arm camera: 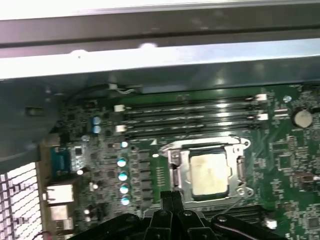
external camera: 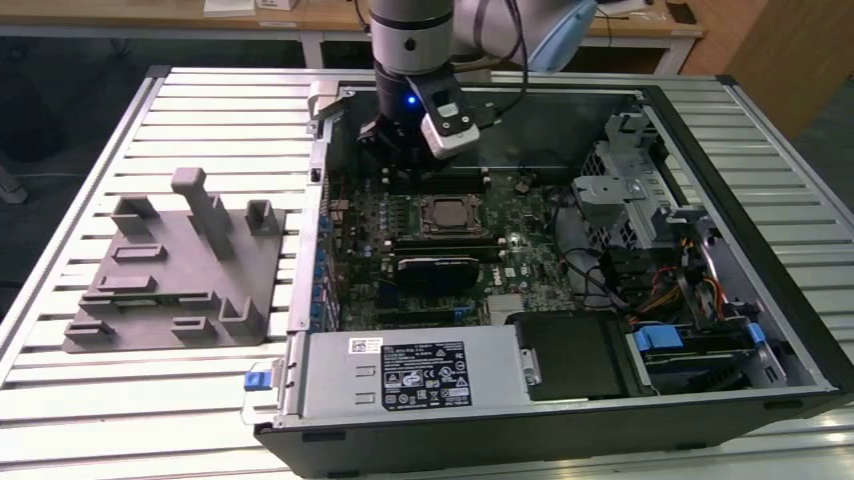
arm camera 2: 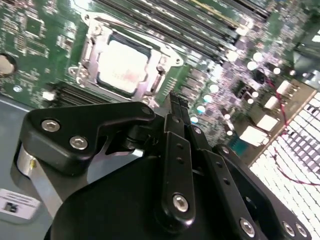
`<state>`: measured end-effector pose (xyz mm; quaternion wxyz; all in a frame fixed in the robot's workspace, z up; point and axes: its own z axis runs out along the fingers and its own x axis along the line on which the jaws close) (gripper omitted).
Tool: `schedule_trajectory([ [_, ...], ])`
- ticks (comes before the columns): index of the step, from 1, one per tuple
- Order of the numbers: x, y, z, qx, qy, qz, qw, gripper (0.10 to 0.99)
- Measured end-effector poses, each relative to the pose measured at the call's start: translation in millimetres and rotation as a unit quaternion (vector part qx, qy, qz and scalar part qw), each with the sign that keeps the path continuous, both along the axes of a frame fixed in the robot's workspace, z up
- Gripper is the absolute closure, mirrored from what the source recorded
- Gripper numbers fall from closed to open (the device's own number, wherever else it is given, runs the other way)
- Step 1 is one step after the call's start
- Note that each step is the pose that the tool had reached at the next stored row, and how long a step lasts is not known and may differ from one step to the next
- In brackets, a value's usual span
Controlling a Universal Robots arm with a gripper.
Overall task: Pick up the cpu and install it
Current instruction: 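Install the first cpu locking lever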
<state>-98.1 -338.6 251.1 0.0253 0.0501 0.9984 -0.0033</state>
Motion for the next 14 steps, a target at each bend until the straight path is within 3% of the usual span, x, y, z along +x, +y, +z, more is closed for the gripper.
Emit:
schedule_trajectory([
  [4, -7.9, 0.0, -0.1, 0.0003, 0.0, 0.0, 1.0, 0.98],
  [7, -10.3, -0.2, -0.1, 0.0181, 0.0, 0.0, 0.9998, 0.98],
  [14, -11.3, -0.4, -0.2, 0.0459, 0.0, 0.0, 0.9989, 0.98],
])
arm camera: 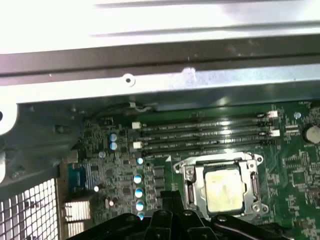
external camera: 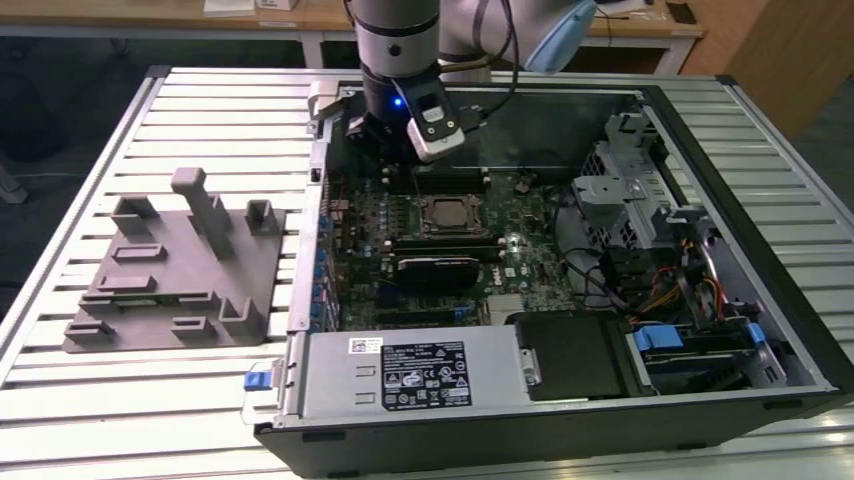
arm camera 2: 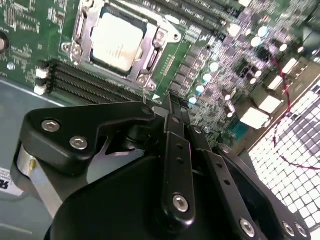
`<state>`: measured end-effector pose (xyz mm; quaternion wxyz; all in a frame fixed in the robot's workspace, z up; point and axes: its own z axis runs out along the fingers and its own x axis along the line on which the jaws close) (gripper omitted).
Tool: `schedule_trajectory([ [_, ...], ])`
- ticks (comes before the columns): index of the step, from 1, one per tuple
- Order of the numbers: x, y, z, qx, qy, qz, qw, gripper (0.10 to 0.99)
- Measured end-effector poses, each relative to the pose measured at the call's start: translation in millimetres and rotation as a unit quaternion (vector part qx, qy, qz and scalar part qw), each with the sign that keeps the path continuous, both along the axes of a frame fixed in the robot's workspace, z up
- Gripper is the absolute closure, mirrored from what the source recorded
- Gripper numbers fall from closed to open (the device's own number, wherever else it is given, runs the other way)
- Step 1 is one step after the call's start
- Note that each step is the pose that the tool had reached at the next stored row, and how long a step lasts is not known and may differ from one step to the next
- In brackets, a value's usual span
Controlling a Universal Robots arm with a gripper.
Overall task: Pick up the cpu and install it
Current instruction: 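Install the first cpu locking lever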
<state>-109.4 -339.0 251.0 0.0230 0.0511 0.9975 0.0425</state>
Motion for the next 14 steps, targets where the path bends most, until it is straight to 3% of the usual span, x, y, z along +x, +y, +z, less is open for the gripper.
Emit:
schedule_trajectory([
  [5, 0.0, -0.1, 0.1, 0.0024, 0.0001, 0.0, 1.0, 0.98],
  [14, -1.3, -0.3, 0.0, 0.0261, 0.0, 0.0, 0.9997, 0.98],
])
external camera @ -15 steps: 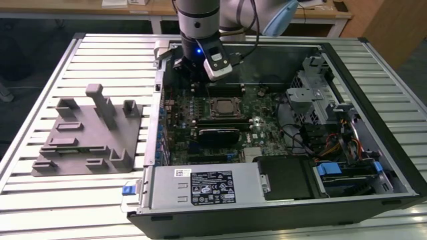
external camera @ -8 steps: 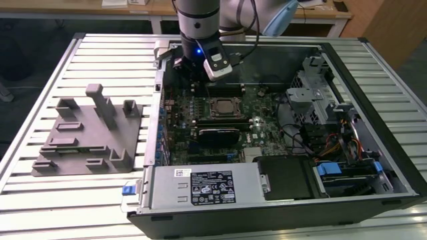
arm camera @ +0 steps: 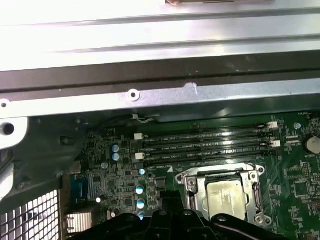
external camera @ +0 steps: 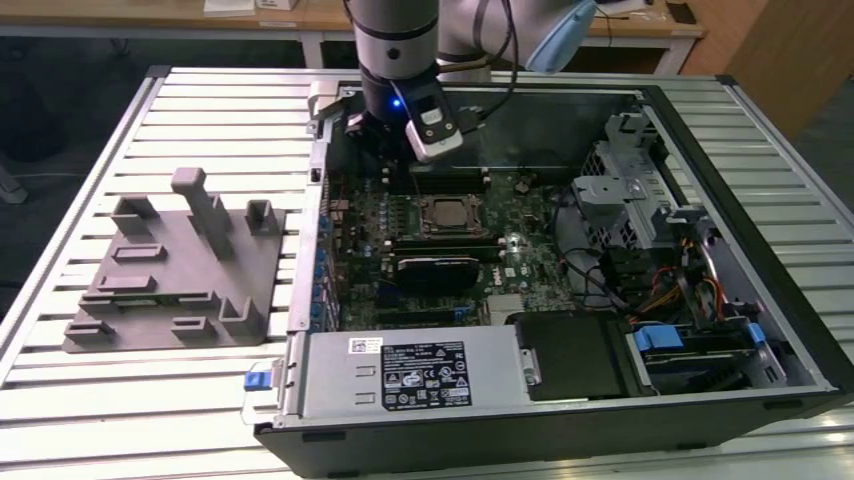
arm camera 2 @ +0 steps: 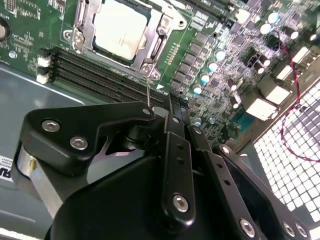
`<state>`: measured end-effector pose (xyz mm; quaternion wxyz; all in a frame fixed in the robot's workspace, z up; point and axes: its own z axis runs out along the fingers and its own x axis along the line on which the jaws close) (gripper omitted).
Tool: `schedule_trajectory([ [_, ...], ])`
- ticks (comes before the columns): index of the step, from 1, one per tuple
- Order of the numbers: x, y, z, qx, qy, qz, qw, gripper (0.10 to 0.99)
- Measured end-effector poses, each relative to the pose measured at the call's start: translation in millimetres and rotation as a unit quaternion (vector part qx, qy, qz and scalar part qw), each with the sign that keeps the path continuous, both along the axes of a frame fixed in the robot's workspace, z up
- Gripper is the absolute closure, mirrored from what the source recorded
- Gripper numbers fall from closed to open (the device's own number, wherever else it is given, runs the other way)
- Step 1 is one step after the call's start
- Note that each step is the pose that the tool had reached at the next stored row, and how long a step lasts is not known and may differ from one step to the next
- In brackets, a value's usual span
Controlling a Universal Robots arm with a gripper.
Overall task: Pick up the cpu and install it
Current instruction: 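Install the first cpu locking lever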
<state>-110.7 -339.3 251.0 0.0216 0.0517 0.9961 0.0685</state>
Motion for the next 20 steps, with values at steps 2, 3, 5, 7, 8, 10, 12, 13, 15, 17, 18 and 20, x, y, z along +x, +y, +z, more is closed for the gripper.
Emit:
schedule_trajectory([
  [2, -0.2, 0.0, 0.0, 0.005, 0.0, 0.0, 1.0, 0.98],
  [3, -0.3, 0.0, 0.0, 0.0067, 0.0, 0.0, 1.0, 0.98],
  [5, -0.3, 0.1, 0.0, 0.0071, 0.0, 0.0, 1.0, 0.98],
  [7, -0.4, -0.1, 0.0, 0.0085, 0.0, 0.0, 1.0, 0.98],
  [8, -0.5, 0.0, 0.0, 0.01, 0.0, 0.0, 1.0, 0.98],
  [10, -0.8, -0.1, 0.0, 0.0161, 0.0, 0.0, 0.9999, 0.98],
  [12, -1.1, -0.2, 0.0, 0.0267, 0.0, 0.0, 0.9996, 0.98],
  [13, -1.3, -0.2, 0.0, 0.0307, 0.0, 0.0, 0.9995, 0.98],
  [15, -1.5, -0.3, 0.0, 0.034, 0.0, 0.0, 0.9994, 0.98],
  [17, -1.5, -0.3, 0.0, 0.038, 0.0, 0.0, 0.9993, 0.98],
  [18, -1.5, -0.3, 0.0, 0.0394, 0.0, 0.0, 0.9992, 0.98],
  [20, -1.5, -0.2, -0.1, 0.0402, 0.0, 0.0, 0.9992, 0.98],
])
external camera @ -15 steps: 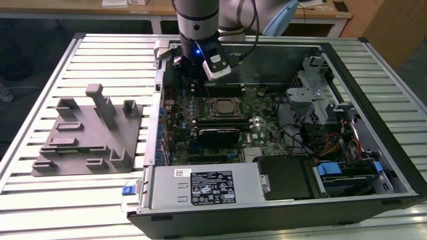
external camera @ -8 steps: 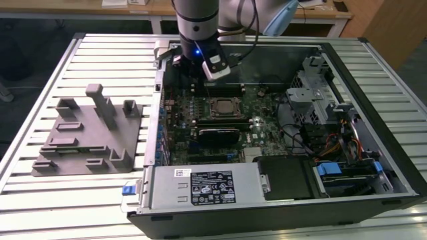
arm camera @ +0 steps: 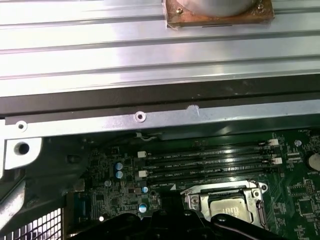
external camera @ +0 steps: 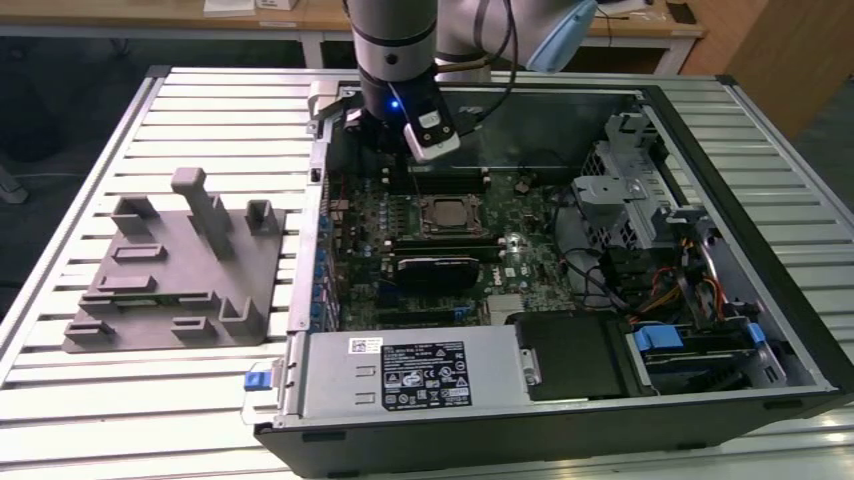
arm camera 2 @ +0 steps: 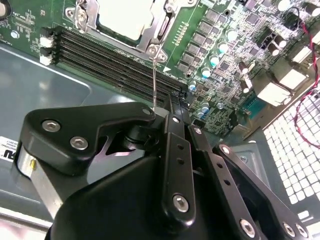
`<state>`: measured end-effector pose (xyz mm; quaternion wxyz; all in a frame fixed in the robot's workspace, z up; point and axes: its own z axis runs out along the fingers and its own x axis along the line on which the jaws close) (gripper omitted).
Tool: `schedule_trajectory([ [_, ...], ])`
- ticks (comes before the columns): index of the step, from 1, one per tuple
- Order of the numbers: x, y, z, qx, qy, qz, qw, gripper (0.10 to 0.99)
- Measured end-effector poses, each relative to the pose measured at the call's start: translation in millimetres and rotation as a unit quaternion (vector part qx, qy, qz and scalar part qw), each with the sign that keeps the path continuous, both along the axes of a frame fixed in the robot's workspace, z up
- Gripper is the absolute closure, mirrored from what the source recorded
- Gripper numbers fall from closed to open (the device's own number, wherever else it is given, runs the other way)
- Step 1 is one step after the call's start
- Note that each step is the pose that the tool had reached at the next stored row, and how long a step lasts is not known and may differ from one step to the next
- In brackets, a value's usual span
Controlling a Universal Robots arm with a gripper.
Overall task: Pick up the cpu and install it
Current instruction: 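Install the first cpu locking lever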
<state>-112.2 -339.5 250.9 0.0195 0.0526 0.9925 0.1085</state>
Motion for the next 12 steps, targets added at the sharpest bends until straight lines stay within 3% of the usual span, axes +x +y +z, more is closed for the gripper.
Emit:
schedule_trajectory([
  [5, 4.5, -0.1, -0.4, 0.0004, 0.0, 0.0, 1.0, 0.98],
  [12, 20.1, -0.1, -0.8, 0.0004, 0.0, -0.001, 1.0, 0.98],
])
